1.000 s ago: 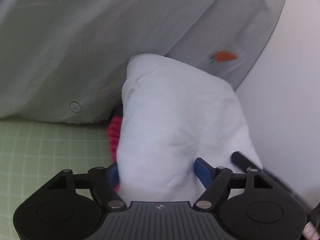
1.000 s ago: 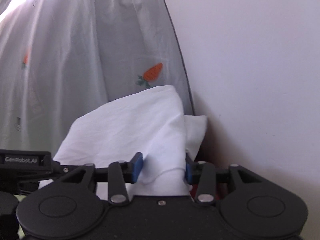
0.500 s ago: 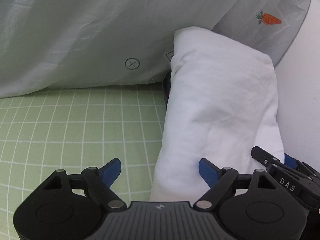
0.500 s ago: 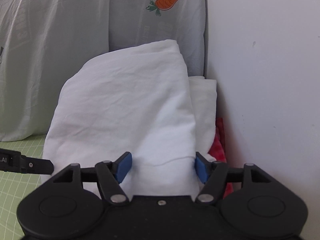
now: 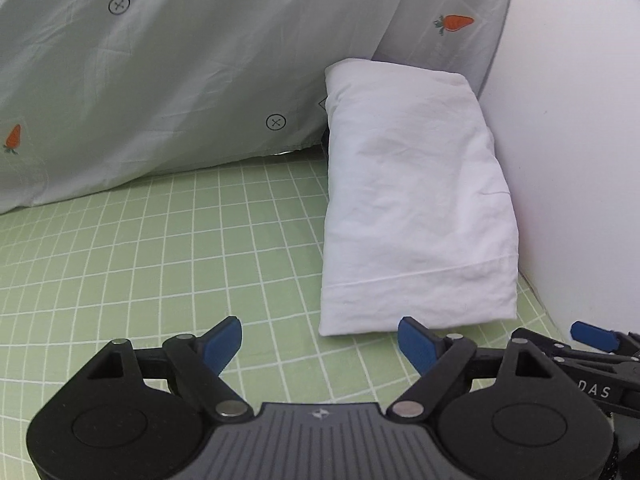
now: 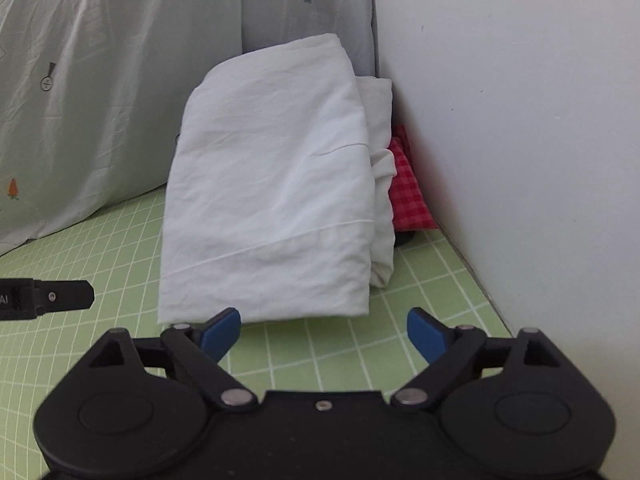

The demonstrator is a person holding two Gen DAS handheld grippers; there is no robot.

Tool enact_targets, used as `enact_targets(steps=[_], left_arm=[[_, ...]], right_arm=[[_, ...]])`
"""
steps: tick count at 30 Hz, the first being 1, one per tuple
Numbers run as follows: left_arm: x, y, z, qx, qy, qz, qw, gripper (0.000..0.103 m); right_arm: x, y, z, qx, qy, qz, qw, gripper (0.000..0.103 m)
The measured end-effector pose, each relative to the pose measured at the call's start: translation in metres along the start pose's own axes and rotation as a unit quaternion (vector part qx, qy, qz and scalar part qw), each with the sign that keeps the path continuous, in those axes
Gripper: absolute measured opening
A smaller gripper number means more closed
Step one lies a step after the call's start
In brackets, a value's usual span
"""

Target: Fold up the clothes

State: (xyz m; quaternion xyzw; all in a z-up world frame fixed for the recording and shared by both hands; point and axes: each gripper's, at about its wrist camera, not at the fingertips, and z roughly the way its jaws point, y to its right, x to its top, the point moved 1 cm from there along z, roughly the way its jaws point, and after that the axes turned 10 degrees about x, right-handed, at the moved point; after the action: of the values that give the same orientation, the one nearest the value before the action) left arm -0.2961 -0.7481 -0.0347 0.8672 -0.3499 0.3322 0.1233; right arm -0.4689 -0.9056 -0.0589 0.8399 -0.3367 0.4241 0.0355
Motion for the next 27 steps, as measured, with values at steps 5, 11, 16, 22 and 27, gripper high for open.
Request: enact_targets(steps=[5,11,16,22,27], left_arm=[[-0.028,-0.006,-0.028,-0.011,0.005,0.022,0.9997,0.091],[-0.046,-0.005,-0.049,-0.024,0.027,0.065,0.9972,0.097],[-0.055,-0.005,-0.061,-0.034,0.036,0.082,0.9954,0.103],[-0.057,-0.007,-0.065,-0.049,0.038,0.084,0.9945,0.103],[-0.06,-0.005,-0.068,-0.056,0.042,0.1,0.9925,0.103]], right_arm=[[-0.027,-0.026,-0.038,-0.012,0.016,-0.016,1.0,0.1],[-0.044,-0.042,-0.063,-0.009,0.02,-0.016,1.0,0.102],[-0.054,-0.05,-0.076,-0.019,0.02,-0.021,0.999,0.103],[-0.059,-0.054,-0.088,-0.033,0.029,-0.018,0.999,0.103],[-0.062,-0.056,-0.094,-0.041,0.031,-0.017,0.999,0.103]])
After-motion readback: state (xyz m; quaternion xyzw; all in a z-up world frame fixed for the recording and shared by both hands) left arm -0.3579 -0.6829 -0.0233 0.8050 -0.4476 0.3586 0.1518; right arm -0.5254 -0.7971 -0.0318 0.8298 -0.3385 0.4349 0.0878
